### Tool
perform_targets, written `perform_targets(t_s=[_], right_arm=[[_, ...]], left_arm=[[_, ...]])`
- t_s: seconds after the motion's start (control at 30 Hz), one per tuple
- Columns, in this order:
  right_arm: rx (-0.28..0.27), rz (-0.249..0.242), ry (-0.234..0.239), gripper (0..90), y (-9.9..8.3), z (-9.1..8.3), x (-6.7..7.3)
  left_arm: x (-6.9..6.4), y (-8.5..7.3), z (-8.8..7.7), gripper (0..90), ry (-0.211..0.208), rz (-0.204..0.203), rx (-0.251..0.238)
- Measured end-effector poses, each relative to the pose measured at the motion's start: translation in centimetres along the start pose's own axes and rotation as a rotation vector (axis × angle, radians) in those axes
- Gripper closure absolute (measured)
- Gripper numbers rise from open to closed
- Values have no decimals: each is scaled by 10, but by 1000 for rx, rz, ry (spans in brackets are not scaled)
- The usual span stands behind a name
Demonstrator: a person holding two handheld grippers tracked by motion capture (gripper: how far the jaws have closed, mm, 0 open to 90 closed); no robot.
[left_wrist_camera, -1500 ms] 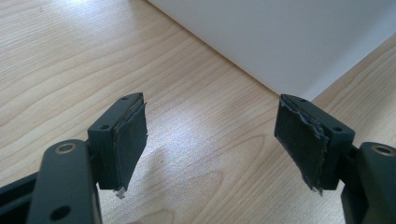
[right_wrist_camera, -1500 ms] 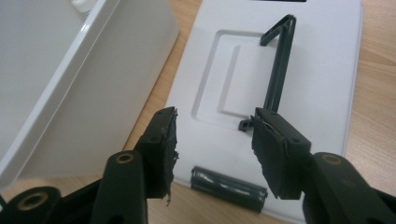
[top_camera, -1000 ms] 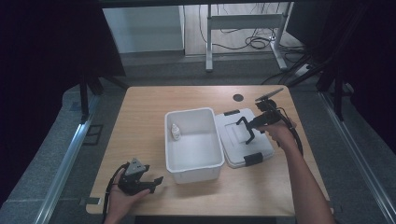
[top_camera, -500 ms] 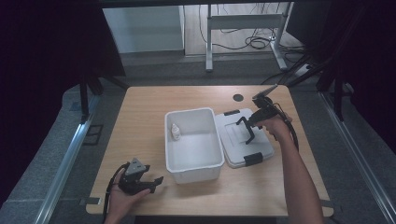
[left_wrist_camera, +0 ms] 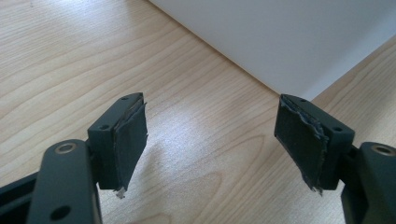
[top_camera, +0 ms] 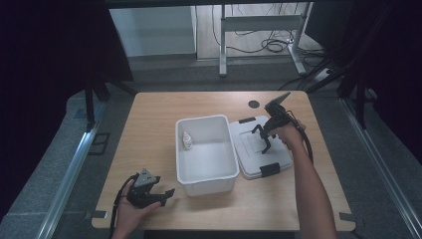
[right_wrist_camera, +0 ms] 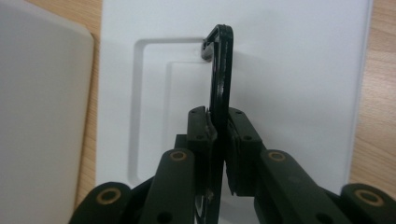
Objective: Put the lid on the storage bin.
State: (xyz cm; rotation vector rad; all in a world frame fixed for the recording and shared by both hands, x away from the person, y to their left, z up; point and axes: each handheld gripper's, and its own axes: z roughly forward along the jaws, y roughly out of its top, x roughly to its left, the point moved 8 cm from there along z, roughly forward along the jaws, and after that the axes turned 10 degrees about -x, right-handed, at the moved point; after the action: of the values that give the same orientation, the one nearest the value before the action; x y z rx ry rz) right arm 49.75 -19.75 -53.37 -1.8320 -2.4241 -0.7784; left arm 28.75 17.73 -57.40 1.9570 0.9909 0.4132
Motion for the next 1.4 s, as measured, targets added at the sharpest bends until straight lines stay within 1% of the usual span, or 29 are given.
perform_targets(t_s=[0.13, 0.2, 0.33, 0.43, 0.53, 0.6, 0.77, 0.93, 0.97, 1.0, 1.07, 1.1, 1.13, 1.17, 1.27, 1.37, 1.4], right_arm=[[-6, 27, -2, 844, 1, -1, 3], [-10, 36, -13, 849, 2, -1, 4], [-6, 41, -48, 851, 3, -5, 5], [-19, 35, -47, 852, 5, -12, 8], [-36, 24, -44, 852, 8, -23, 13], [-49, 25, -38, 852, 9, -32, 16], [-77, 33, -35, 852, 13, -55, 22], [-119, 53, -29, 852, 16, -81, 26], [-126, 65, -25, 852, 17, -86, 27], [-131, 57, -18, 852, 17, -90, 28], [-142, 60, -10, 852, 18, -99, 30], [-146, 52, -7, 852, 18, -102, 31], [-153, 56, 3, 852, 19, -106, 32], [-155, 56, 5, 852, 19, -109, 33], [-172, 75, 15, 852, 19, -118, 35], [-179, 72, 21, 852, 19, -125, 37], [-189, 80, 28, 852, 20, -127, 39]], left_arm=[[0, 0, 0, 257, -1, 2, 1], [0, 0, 1, 257, -1, 2, 3], [0, 0, 1, 257, -2, 2, 1], [0, 0, 0, 257, -1, 0, -1], [0, 0, 0, 257, -2, -1, 0], [0, 0, 0, 257, -2, 2, 1], [-1, 0, 1, 257, -3, 3, 3], [-1, 0, 1, 257, -2, 2, 2], [-1, 0, 1, 257, -1, 2, 1], [-1, 0, 2, 257, -1, 4, 2], [-2, 0, 2, 256, -1, 5, 5], [-2, 0, 2, 257, -2, 6, 6], [-2, 0, 2, 256, -2, 7, 6], [-3, 0, 2, 257, -2, 7, 7], [-3, 0, 2, 257, -3, 7, 7], [-2, 0, 2, 257, -3, 4, 4], [-2, 0, 2, 257, -3, 3, 4]])
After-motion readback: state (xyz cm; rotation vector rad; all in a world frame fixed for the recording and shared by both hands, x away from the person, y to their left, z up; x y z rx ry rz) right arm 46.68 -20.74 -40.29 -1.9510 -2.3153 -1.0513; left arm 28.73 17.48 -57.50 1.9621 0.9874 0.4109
